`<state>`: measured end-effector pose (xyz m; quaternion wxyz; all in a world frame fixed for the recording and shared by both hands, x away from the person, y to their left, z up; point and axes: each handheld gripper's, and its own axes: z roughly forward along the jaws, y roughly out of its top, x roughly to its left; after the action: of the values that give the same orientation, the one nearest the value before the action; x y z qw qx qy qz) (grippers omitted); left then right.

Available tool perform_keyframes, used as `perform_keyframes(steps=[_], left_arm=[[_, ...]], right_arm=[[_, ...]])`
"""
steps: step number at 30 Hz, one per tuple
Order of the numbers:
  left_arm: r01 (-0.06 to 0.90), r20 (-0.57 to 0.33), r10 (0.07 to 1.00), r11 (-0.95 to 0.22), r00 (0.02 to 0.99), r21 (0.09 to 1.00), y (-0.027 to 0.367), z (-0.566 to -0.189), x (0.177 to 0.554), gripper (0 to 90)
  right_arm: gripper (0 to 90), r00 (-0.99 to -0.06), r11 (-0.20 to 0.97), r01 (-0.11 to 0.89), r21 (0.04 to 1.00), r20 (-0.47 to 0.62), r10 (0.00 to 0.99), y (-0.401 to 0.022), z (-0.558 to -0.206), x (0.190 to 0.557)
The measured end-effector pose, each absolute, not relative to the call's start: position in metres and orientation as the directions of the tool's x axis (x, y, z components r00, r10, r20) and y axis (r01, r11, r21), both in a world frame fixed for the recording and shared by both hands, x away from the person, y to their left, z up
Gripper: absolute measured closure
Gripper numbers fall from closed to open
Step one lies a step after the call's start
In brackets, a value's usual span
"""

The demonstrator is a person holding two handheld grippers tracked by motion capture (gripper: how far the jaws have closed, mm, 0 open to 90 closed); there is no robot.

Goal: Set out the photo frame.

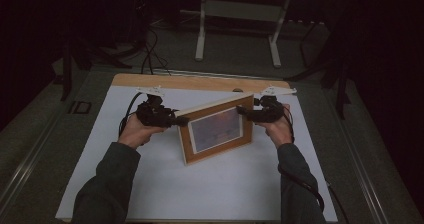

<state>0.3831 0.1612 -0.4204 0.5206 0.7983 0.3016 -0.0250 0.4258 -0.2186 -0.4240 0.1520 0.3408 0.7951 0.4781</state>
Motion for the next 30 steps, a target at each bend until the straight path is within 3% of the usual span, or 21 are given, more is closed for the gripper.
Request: perform_keyframes(steps=[3, 7, 17, 30], left_arm=[[0.502, -0.342, 0.483, -0.253, 0.806, 0.827, 0.162, -0.422, 0.375, 57.9], [0.481, -0.293, 0.52, -0.272, 0.802, 0.834, 0.157, -0.421, 0.368, 70.7], [0.49, -0.297, 0.551, -0.242, 0.78, 0.838, 0.162, -0.423, 0.375, 70.9], [0.458, -0.265, 0.555, -0.242, 0.788, 0.855, 0.159, -0.426, 0.381, 67.2]], right_arm=[[30.0, -0.737, 0.325, 0.397, 0.858, 0.088, 0.67, -0.217, -0.425, 0.429], [31.9, -0.749, 0.297, 0.419, 0.858, 0.141, 0.647, -0.221, -0.428, 0.434], [45.3, -0.743, 0.266, 0.441, 0.857, 0.182, 0.644, -0.231, -0.429, 0.429], [53.6, -0.727, 0.239, 0.458, 0.856, 0.206, 0.655, -0.242, -0.431, 0.421]])
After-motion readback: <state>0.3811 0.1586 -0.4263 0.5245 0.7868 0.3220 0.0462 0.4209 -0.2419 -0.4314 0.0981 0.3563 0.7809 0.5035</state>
